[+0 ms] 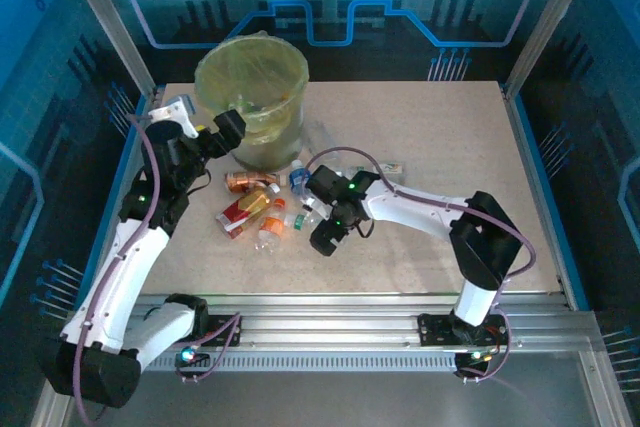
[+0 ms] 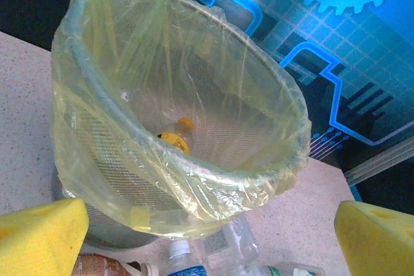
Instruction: Put the plastic bottles in the bin
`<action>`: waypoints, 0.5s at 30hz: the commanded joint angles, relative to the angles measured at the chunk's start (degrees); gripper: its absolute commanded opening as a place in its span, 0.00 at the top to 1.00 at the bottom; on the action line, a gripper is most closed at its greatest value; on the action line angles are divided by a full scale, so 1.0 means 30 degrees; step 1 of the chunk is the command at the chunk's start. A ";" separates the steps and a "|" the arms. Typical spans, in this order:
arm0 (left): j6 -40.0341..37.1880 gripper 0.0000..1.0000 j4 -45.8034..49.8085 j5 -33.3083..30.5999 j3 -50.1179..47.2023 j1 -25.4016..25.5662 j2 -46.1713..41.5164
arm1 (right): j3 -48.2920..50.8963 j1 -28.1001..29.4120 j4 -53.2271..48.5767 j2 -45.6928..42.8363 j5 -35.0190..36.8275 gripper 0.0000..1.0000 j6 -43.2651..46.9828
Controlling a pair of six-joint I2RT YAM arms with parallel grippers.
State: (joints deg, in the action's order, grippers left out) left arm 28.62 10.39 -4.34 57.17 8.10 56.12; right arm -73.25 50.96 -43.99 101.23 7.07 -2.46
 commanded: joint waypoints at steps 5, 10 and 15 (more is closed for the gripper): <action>0.0506 0.01 -0.0688 -0.0700 -0.0363 0.0055 0.0117 | -0.1040 0.0040 -0.0323 0.1765 0.0193 0.02 0.1270; 0.0487 0.01 -0.0651 -0.0751 -0.0335 0.0055 0.0103 | -0.0963 0.0020 -0.0280 0.2395 -0.0077 0.08 0.1362; 0.0479 0.01 -0.0576 -0.0754 -0.0364 0.0058 0.0103 | -0.0392 0.0034 0.0055 0.2757 0.0019 0.10 0.1235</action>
State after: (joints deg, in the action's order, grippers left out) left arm 29.30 10.02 -5.39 56.77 8.10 56.53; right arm -75.05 50.96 -43.90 108.36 7.33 0.73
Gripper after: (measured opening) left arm 0.990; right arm 0.908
